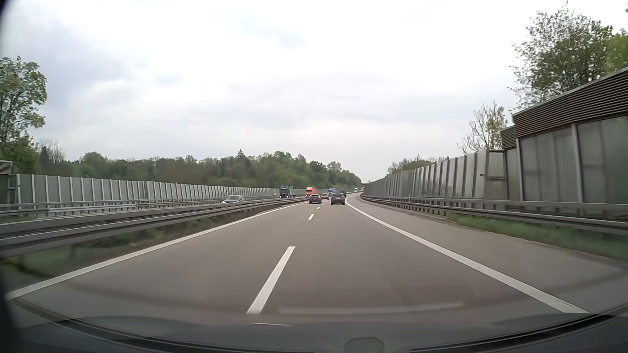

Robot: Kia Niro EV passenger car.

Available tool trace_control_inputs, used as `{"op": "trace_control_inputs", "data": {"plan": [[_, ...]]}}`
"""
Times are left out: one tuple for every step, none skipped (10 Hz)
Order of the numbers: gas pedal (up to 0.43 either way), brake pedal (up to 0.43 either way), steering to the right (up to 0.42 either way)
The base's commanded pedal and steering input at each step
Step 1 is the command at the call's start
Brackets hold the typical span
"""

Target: Follow the waypoints while adhering to traffic rules and regulations

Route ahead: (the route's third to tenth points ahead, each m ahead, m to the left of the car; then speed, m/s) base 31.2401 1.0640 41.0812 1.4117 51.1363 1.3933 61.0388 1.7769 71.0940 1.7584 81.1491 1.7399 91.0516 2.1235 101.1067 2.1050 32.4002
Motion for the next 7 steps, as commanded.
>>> {"op": "trace_control_inputs", "data": {"plan": [[0.189,0.0,0.001],[0.189,0.0,0.001],[0.189,0.0,0.0],[0.189,0.0,0.0],[0.189,0.0,0.0],[0.189,0.0,0.0],[0.189,0.0,0.0]]}}
